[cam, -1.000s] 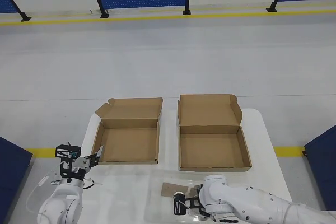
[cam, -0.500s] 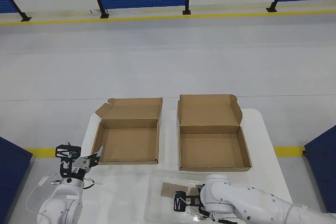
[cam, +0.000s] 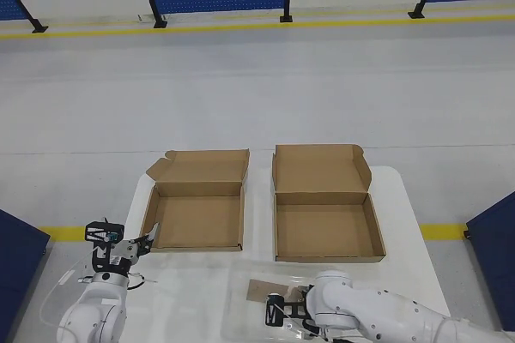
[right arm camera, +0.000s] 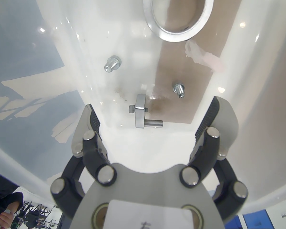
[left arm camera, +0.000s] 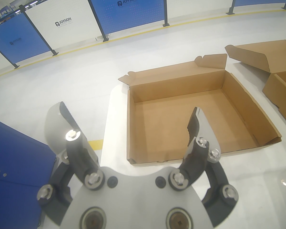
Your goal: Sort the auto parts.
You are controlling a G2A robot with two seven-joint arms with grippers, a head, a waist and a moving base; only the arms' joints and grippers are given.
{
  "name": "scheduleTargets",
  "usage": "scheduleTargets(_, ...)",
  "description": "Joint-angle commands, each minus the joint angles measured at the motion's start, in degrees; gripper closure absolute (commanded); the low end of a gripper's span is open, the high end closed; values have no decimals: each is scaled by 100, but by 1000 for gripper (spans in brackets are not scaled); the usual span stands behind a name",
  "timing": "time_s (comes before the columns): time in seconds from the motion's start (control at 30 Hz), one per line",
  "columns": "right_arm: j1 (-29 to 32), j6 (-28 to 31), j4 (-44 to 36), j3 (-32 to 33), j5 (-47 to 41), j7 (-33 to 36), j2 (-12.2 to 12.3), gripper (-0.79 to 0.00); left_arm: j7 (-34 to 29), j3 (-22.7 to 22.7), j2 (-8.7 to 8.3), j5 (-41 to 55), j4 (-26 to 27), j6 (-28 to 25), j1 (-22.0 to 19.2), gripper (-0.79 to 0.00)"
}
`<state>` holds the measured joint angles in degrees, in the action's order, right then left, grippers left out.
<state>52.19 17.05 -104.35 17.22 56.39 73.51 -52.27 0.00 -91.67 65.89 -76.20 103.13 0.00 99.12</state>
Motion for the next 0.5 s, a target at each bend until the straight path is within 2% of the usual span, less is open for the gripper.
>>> scheduleTargets(0.0, 33, -12, -1, 30, 43, 2, -2, -785, 0, 0, 0, 0, 0, 0, 0, -785)
scheduleTargets(0.03, 47, -33, -5, 46, 64, 26, -2, -723, 0, 0, 0, 0, 0, 0, 0, -785)
scheduleTargets(0.07, 62, -50, -16, 61, 81, 47, -2, -557, 0, 0, 0, 0, 0, 0, 0, -785)
scheduleTargets(0.1, 76, -64, -32, 77, 100, 70, -1, -456, 0, 0, 0, 0, 0, 0, 0, -785)
scheduleTargets(0.13, 94, -80, -51, 95, 110, 89, 1, -413, 0, 0, 0, 0, 0, 0, 0, -785)
scheduleTargets(0.33, 189, -86, -170, 200, 189, 196, 29, -329, 0, 0, 0, 0, 0, 0, 0, -785)
scheduleTargets(0.4, 223, -38, -213, 233, 202, 248, 38, -332, 0, 0, 0, 0, 0, 0, 0, -785)
scheduleTargets(0.47, 246, 15, -231, 262, 201, 275, 43, -302, 0, 0, 0, 0, 0, 0, 0, -785)
